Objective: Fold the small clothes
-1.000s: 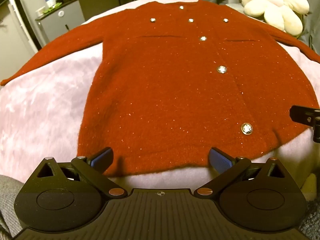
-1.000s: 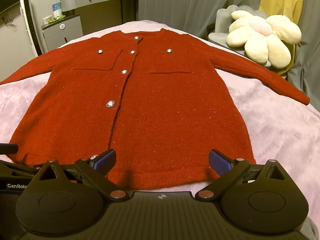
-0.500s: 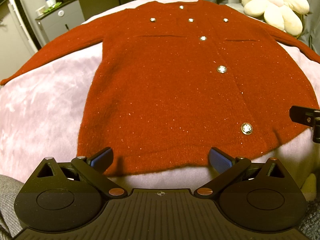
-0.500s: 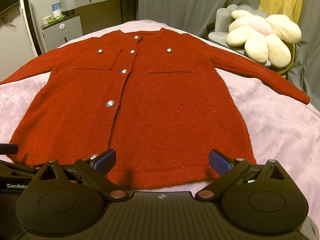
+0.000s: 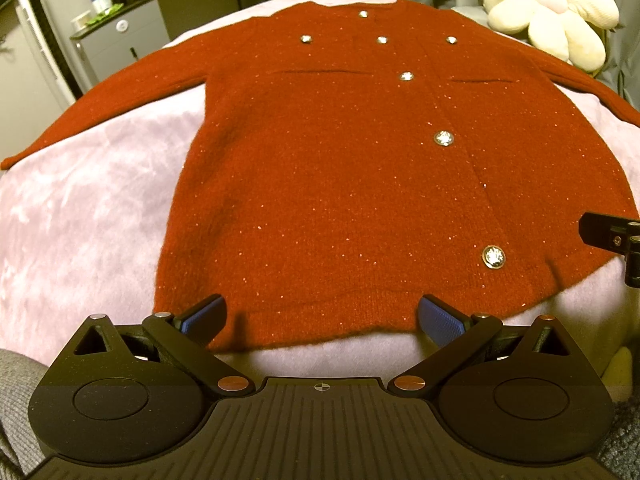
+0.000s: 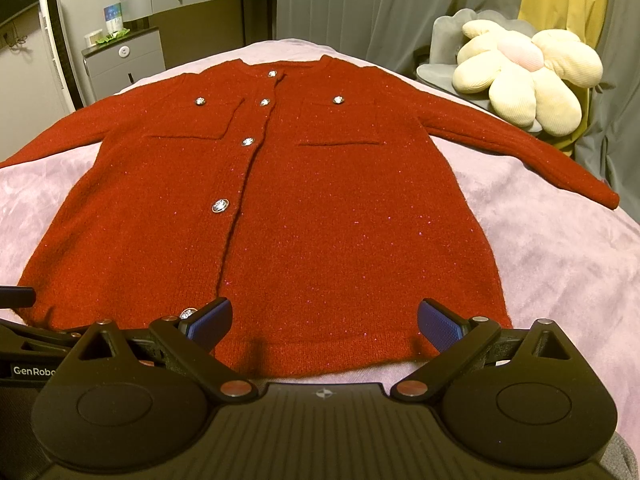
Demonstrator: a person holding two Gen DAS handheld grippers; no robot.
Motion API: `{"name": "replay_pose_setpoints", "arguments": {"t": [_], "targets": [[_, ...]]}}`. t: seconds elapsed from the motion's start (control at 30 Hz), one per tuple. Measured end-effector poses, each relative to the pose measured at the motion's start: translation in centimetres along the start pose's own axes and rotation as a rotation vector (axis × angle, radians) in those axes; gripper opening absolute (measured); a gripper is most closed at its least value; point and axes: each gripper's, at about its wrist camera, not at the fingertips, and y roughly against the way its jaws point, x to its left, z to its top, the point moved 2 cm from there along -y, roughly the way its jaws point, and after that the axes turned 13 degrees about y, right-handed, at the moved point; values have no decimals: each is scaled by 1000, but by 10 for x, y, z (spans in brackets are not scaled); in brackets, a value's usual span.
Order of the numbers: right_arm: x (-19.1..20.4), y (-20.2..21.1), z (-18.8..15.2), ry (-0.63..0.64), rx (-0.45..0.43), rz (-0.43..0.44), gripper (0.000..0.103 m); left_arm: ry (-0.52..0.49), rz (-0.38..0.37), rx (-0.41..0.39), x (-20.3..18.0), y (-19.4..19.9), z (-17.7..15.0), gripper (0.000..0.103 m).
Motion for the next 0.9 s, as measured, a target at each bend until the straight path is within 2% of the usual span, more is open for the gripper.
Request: {"name": "replay_pose_setpoints", "arguments": {"t": [0.9], "targets": [[0, -4, 0, 2, 7, -3, 99, 7, -2, 6, 0, -2, -2, 103]]}}
